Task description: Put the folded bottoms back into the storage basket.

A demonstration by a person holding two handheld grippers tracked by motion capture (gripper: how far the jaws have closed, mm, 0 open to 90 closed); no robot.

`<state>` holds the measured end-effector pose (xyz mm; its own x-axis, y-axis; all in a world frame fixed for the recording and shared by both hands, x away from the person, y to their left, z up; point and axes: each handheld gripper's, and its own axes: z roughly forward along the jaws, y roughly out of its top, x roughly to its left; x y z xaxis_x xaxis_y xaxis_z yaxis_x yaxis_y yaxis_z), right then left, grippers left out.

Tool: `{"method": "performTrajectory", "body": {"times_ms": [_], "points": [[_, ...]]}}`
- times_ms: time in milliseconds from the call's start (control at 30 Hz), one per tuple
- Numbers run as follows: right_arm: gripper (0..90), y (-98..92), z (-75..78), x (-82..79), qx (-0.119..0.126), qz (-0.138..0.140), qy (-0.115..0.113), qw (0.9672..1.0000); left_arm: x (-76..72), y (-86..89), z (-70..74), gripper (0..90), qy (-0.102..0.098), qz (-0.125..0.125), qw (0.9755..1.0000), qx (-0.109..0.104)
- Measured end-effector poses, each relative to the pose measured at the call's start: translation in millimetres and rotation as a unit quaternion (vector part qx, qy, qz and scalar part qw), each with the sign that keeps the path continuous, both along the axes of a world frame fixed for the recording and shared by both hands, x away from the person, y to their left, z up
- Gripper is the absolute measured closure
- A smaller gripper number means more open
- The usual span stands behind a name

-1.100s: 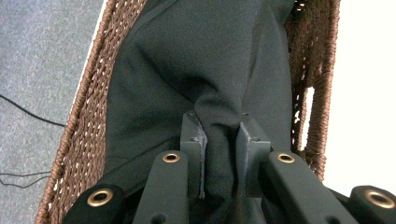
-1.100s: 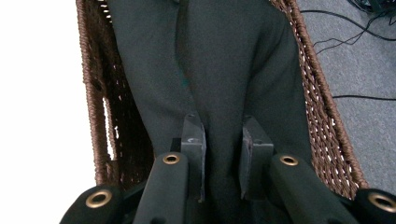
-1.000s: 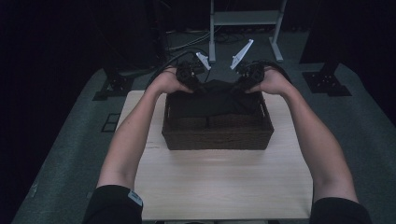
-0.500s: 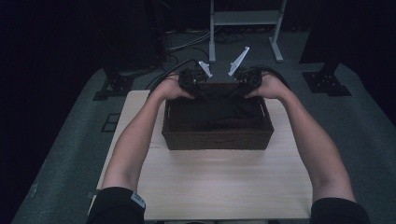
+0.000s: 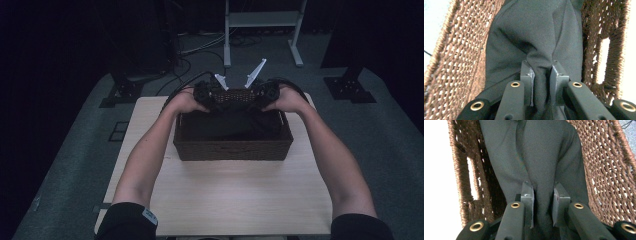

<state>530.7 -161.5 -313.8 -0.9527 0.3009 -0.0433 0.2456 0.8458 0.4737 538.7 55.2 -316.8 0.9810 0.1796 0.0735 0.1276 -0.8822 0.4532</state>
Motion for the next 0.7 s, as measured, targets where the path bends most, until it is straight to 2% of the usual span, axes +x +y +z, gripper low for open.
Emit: {"method": "performTrajectory", "body": {"times_ms": [167, 367, 567, 700], "points": [[74.4, 3.6, -5.5, 0.0, -0.008, 0.002, 0.004, 1.0, -0.4, 0.8, -6.2, 75.2, 0.003, 0.001, 1.0, 0.005], [74.4, 3.8, -10.0, 0.1, -0.007, 0.001, 0.008, 0.9999, -1.1, 4.7, -11.9, 75.1, 0.009, 0.006, 0.9999, -0.009], [74.4, 3.4, -18.6, -0.2, -0.006, 0.002, 0.011, 0.9999, -1.8, 2.7, -16.8, 75.2, 0.009, 0.002, 1.0, 0.001], [74.3, 1.8, -22.7, -0.2, -0.007, 0.001, 0.013, 0.9999, -2.0, 1.3, -19.3, 75.4, 0.011, 0.002, 0.9999, 0.0]]}}
